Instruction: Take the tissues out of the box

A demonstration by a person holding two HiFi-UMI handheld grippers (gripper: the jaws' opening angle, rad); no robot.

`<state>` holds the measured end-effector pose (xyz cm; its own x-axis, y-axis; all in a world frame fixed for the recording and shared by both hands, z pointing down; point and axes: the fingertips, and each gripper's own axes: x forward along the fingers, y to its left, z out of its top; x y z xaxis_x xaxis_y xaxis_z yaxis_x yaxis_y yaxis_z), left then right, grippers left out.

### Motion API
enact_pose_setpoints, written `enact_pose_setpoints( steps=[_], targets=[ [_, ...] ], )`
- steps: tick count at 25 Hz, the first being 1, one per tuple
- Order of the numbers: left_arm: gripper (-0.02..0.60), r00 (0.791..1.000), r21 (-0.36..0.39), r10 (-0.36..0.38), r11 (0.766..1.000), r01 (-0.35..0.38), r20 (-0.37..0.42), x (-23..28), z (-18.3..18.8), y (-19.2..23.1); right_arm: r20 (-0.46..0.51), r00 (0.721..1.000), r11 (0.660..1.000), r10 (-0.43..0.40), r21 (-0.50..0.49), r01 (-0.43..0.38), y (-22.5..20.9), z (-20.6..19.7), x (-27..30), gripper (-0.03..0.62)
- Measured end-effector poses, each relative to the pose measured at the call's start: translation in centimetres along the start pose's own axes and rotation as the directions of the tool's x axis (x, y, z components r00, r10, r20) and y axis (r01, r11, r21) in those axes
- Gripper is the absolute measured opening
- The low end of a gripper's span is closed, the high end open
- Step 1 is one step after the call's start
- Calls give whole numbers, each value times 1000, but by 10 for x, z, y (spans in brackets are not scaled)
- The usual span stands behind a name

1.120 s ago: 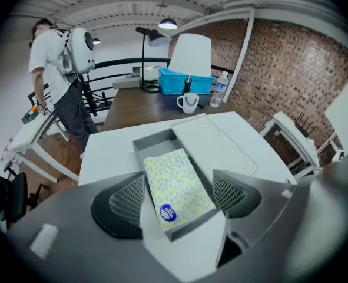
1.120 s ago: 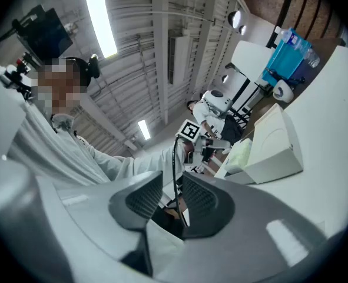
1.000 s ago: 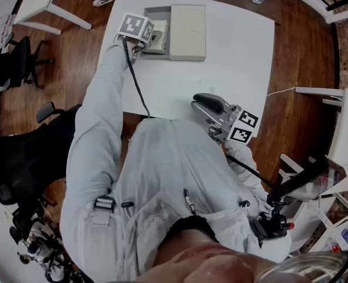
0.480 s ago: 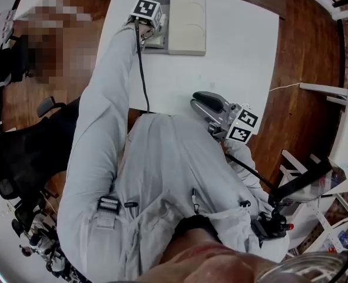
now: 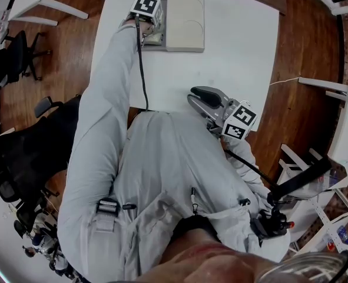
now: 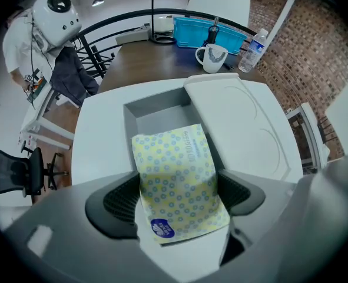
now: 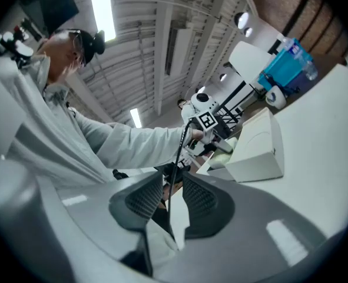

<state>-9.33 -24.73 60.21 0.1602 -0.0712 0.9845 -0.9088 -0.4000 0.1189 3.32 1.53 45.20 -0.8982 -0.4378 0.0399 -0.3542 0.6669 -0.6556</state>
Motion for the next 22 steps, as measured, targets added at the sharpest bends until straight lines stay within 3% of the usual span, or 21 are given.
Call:
enact_pose_setpoints(
  steps=[6, 14, 19, 22],
  targets=[
    [391, 1000, 5, 14, 1000, -14, -1, -1, 1, -2, -40, 999, 995, -19, -101, 15, -11, 18, 12, 91],
    [377, 999, -19, -33, 999, 33, 26, -9, -2, 4, -89, 996, 992, -5, -125, -6, -21, 27, 37, 91],
    [376, 991, -13, -72, 997, 74, 114, -40, 7, 3, -114, 993, 989, 24, -143, -41, -22, 33, 48, 91],
    [376, 964, 16, -111, 994, 110, 240, -87, 12, 3, -114, 993, 986, 36, -159, -54, -18, 38, 50, 91]
  ],
)
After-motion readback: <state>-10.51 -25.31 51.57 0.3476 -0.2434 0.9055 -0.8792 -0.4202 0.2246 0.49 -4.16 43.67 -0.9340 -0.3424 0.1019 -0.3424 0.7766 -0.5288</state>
